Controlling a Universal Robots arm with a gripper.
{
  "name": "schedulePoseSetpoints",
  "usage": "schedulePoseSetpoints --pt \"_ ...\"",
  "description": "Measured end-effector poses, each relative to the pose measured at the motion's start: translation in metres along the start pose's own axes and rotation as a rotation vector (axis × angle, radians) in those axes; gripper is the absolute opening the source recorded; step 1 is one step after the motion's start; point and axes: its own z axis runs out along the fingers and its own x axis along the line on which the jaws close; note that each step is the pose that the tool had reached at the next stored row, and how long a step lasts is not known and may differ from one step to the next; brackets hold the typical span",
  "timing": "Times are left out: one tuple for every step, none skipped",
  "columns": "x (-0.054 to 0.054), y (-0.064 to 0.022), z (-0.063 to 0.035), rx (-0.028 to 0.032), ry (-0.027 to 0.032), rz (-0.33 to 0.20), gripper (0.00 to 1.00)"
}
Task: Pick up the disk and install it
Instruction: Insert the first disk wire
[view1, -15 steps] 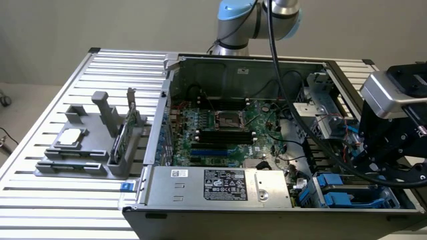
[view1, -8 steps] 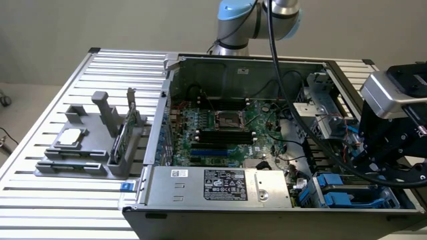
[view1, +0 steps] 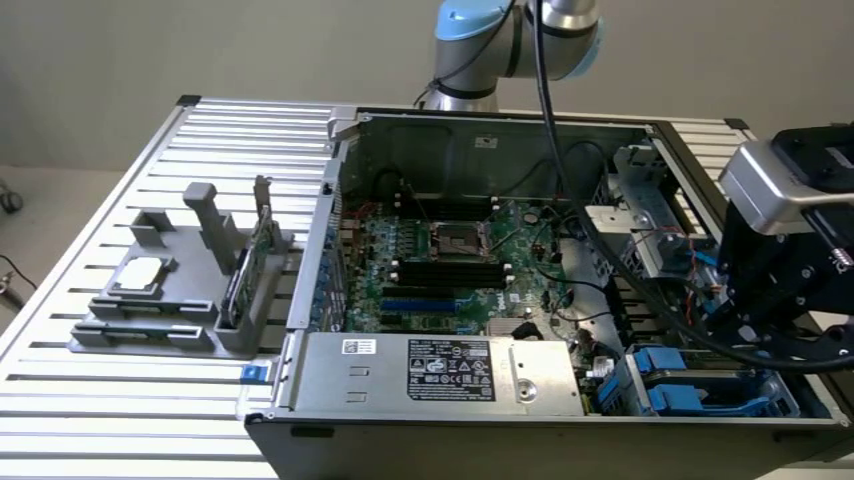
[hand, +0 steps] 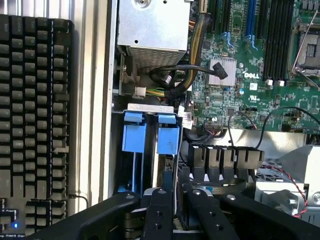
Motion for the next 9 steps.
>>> schedulePoseSetpoints --pt "0.0000 0.0000 0.0000 0.0013 0.0001 0.017 0.19" --pt "0.0000 0.0000 0.0001 0.0025 -0.0001 0.034 0.19" --pt "0.0000 0.0000 0.0001 0.0038 0.0000 0.051 0.19" --pt "0.0000 0.0000 0.0000 0.0051 0.0002 0.068 0.19" --pt "0.0000 0.0000 0.0001 0.0064 0.0002 0.086 0.19" --pt "0.0000 0.0000 0.0001 0.0078 0.0003 0.105 0.19" --pt "0.0000 0.0000 0.0001 0.0090 0.0004 0.122 0.19" --pt "0.0000 0.0000 0.0001 0.0101 -0.0002 0.136 0.19" --pt "-0.0001 0.0000 0.0000 0.0110 -0.0013 0.150 0.19"
